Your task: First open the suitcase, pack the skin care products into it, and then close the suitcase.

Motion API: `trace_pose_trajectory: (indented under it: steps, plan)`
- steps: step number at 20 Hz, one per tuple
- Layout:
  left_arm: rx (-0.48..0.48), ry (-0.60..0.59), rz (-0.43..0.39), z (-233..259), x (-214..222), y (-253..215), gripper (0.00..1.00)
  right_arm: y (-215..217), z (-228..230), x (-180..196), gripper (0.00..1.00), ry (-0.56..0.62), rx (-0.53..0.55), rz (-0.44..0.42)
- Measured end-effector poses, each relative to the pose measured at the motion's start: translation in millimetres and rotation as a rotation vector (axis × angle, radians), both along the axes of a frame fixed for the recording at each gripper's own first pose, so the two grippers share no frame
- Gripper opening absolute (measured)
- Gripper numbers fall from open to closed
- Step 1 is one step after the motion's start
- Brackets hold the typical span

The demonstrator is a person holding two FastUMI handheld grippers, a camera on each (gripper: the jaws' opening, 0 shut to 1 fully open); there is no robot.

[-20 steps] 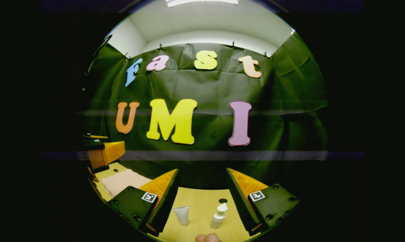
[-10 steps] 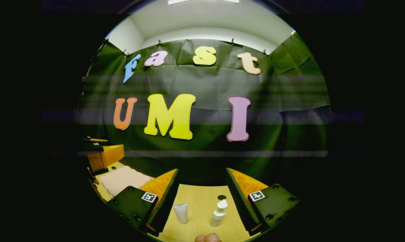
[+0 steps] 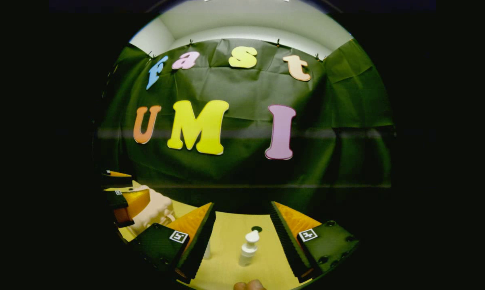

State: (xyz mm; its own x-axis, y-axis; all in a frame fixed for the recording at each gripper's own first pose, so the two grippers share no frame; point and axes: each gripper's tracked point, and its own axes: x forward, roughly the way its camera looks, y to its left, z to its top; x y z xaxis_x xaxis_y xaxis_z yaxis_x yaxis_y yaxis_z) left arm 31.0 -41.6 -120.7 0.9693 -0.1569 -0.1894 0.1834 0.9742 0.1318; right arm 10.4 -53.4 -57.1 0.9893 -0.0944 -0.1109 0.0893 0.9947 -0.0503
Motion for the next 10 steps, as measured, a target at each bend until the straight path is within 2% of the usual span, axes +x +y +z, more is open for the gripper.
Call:
trace_pose_trajectory:
  steps: [3, 10]
  plan:
    - [0.142, 0.069, -0.007, -46, 10, 7, 1.0, -25, -20, -4, 0.79, 0.045, -0.017, -0.034]
    - [0.597, 0.22, -0.081, -128, 44, 30, 0.92, -56, -32, -8, 0.8, 0.067, -0.028, -0.066]
